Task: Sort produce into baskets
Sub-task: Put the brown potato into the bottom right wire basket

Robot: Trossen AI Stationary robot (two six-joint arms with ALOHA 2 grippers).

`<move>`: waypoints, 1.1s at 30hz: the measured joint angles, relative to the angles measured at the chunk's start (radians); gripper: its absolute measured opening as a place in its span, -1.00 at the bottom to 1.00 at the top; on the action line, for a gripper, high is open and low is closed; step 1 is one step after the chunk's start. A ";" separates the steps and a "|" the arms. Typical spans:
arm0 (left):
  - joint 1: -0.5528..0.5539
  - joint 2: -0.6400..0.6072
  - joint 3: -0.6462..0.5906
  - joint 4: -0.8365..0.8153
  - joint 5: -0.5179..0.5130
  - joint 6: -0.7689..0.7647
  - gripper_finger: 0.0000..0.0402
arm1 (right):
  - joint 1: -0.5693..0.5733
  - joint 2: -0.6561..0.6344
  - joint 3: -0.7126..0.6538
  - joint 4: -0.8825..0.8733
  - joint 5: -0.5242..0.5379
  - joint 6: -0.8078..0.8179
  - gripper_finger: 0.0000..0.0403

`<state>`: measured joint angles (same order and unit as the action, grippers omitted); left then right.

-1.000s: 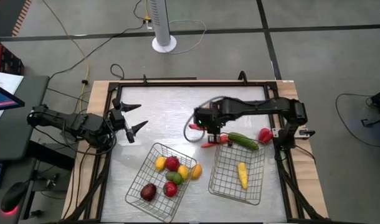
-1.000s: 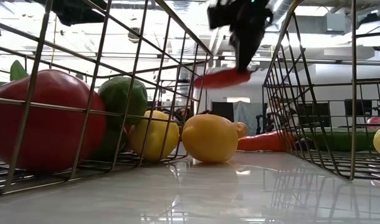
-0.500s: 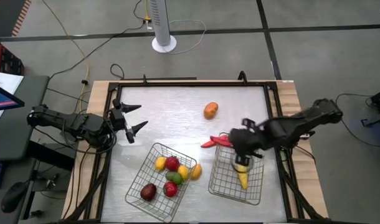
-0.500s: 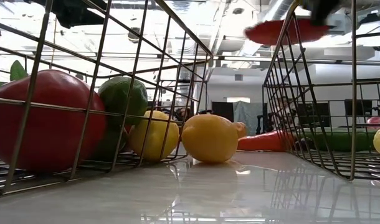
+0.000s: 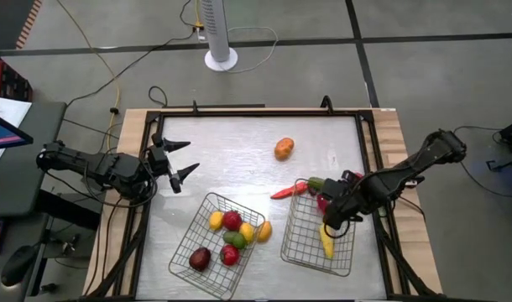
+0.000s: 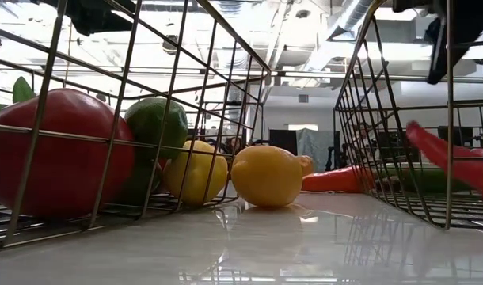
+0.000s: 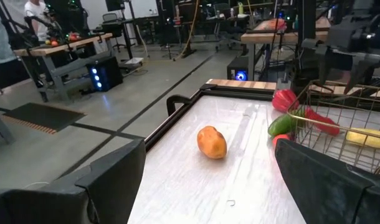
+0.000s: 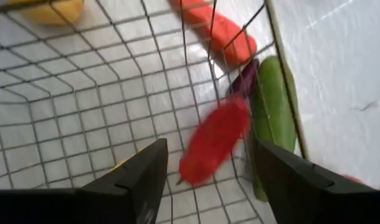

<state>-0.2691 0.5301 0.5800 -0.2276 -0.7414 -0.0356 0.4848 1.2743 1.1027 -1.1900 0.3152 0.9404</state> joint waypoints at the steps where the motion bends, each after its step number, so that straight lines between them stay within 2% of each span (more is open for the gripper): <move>1: 0.000 0.000 0.000 0.000 -0.001 0.003 0.72 | -0.014 0.000 0.007 -0.001 0.001 -0.020 0.35; 7: 0.000 0.000 0.000 0.001 -0.006 0.009 0.72 | -0.157 -0.002 0.026 -0.069 0.055 -0.117 0.37; 15: 0.000 0.000 0.000 0.000 -0.006 0.009 0.72 | -0.358 -0.006 0.039 0.011 0.058 -0.360 0.37; 20: 0.000 0.000 0.000 0.001 -0.007 0.025 0.72 | -0.524 -0.002 0.045 0.162 0.080 -0.486 0.37; 24: 0.000 0.000 0.000 0.005 -0.007 0.030 0.72 | -0.651 0.051 0.045 0.307 0.074 -0.643 0.37; 29: 0.000 0.000 0.000 0.012 -0.007 0.032 0.72 | -0.768 0.179 0.045 0.487 -0.038 -0.855 0.37; 33: 0.000 0.000 0.000 0.011 -0.007 0.032 0.72 | -0.826 0.297 0.047 0.563 -0.135 -1.015 0.39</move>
<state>-0.2694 0.5298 0.5800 -0.2170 -0.7486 -0.0040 -0.3415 1.5712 1.1499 -0.6274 0.1797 -0.0744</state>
